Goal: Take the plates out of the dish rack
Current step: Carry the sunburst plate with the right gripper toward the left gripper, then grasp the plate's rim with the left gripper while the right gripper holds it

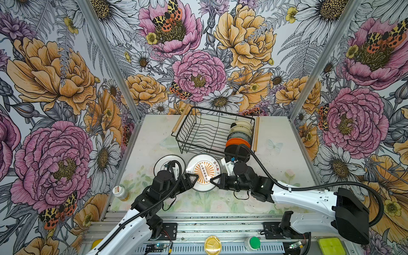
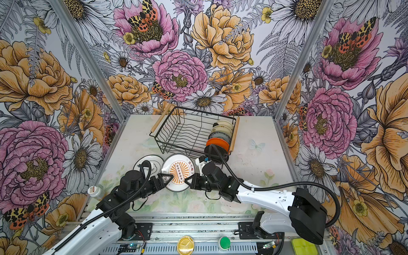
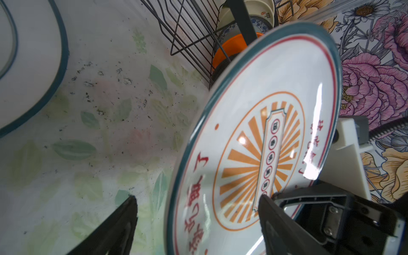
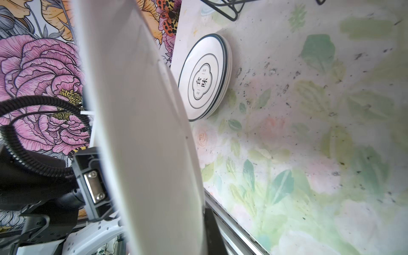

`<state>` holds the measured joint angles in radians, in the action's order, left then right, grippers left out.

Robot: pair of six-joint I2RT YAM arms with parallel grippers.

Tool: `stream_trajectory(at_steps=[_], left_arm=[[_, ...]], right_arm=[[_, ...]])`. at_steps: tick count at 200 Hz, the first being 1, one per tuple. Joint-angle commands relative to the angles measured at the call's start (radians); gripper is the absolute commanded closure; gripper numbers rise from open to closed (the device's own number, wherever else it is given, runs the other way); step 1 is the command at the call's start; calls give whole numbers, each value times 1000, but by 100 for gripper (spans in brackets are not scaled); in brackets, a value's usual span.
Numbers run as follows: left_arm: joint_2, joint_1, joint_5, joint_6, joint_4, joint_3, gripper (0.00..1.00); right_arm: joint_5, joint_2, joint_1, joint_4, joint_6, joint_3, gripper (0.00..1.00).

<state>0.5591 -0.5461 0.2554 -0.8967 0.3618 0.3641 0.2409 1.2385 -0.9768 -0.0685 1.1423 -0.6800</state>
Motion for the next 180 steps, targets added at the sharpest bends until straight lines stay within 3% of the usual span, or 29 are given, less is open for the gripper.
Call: stream_trajectory(at_steps=[1,54,91,128,180], left_arm=[[-7,-5,14,14,-36,-16,23],[-26,18,67,-16,-76,-17,49],[-30,25,90,-21,-88,-10,65],[-14,44,114,-44,-81,-2,74],[19,54,128,-24,-61,15,85]], right_arm=[[16,2,-5,-125,36,-27,100],[39,41,-3,-182,62,-26,100],[61,76,-4,-231,82,-26,95],[63,95,-3,-243,86,-33,90],[61,120,-3,-246,77,-55,75]])
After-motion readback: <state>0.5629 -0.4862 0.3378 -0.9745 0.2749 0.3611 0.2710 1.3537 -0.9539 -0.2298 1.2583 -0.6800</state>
